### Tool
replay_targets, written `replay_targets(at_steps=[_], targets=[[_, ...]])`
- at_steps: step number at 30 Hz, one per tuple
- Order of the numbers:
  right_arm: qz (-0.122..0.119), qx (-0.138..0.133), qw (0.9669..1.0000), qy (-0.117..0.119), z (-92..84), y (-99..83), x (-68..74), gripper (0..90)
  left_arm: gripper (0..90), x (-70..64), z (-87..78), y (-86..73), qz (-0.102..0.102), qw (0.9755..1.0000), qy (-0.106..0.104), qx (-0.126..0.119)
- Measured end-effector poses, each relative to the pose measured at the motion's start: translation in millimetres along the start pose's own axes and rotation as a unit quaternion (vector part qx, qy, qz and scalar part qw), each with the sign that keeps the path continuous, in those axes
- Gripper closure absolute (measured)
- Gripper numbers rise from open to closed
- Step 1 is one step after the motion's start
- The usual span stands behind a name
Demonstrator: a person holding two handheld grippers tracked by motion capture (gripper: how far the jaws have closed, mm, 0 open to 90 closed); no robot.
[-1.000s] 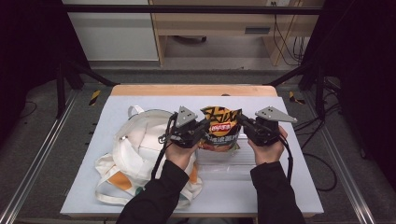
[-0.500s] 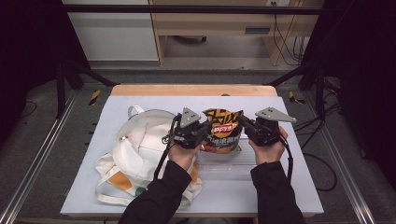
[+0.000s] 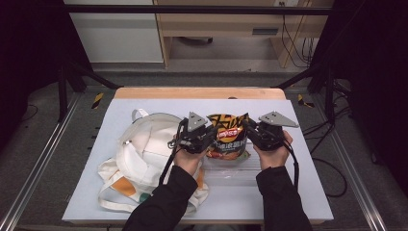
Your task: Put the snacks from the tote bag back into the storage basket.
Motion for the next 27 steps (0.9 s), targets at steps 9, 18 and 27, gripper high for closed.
replay_targets(at_steps=[9, 18, 27], targets=[[-0.007, -0.037, 0.9992, -0.012, 0.9, 5.5, 1.3, 47.1, 57.0, 3.6, -7.2, 5.8, 0.007, 0.9998, 0.007, -0.017], [-0.01, -0.08, 0.9967, -0.015, -14.2, 16.1, -2.2, 37.0, 49.7, 7.8, -29.8, 14.1, 0.019, 0.9991, -0.001, -0.039], [-0.006, -0.086, 0.9963, -0.003, -30.3, 18.4, -6.3, 30.0, 44.7, 19.8, -67.2, 5.0, 0.043, 0.9986, -0.001, -0.031]])
Point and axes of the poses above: each handheld gripper's, and its own axes: z roughly forward along the jaws, y roughly out of its top, x roughly to its left, the point moved 5 cm from there along z, roughly forward along the jaws, and after that the axes turned 10 degrees about -y, right-handed, at the moved point
